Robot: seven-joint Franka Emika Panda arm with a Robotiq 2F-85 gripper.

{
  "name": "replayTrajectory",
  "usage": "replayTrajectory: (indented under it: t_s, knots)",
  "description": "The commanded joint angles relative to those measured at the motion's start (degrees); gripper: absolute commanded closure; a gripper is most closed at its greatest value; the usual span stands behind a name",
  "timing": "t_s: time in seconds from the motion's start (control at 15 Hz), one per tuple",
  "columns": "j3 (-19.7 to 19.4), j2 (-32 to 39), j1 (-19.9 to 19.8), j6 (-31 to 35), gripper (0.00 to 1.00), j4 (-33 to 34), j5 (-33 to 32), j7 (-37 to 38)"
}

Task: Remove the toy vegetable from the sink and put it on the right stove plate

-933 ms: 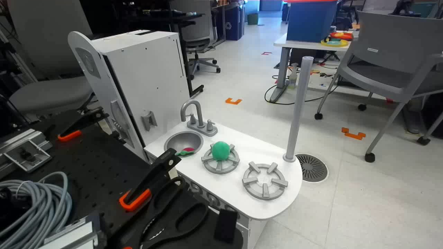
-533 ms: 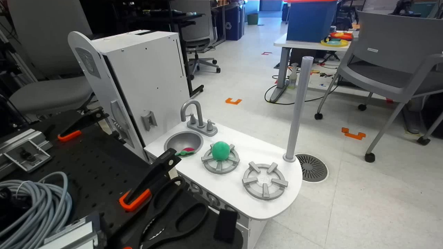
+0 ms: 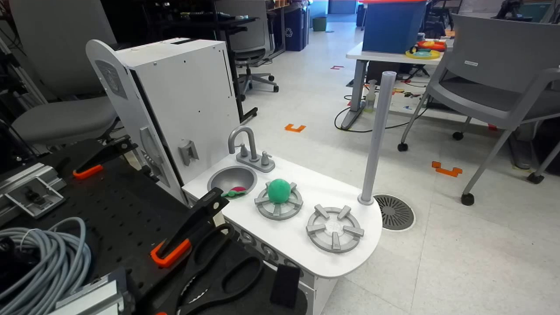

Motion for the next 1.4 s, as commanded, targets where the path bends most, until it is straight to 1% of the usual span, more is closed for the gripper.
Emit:
replayTrajectory:
  t_s: [0.0, 0.27, 0.33, 0.53, 0.67, 0.73, 0.93, 1.0, 1.13, 1.33]
  knots:
    - [-1.43, 2.93, -0.09, 3.05, 0.00, -1.72, -3.87, -1.20]
    - [-3.74, 8.71, -1.59, 10.64, 0.00, -4.62, -11.03, -1.74]
    - [-4.73, 10.97, -1.88, 12.42, 0.00, -4.70, -11.72, -1.99]
    - [-8.37, 19.26, -2.71, 18.79, 0.00, -3.71, -9.57, -4.98]
    - [-10.58, 24.90, -3.08, 25.85, 0.00, -3.30, -8.11, -7.73]
    - [-11.50, 28.16, -3.45, 30.12, 0.00, -3.06, -6.24, -10.24]
    - [-13.48, 37.98, -3.92, 40.48, 0.00, -0.62, -5.03, -14.40]
    - [-13.59, 41.19, -4.17, 44.10, 0.00, 0.33, -4.26, -16.25]
    - [-12.63, 47.69, -5.29, 49.21, 0.00, 2.84, -2.50, -20.40]
    - [-10.19, 56.08, -7.70, 53.77, 0.00, 7.26, -0.87, -25.94]
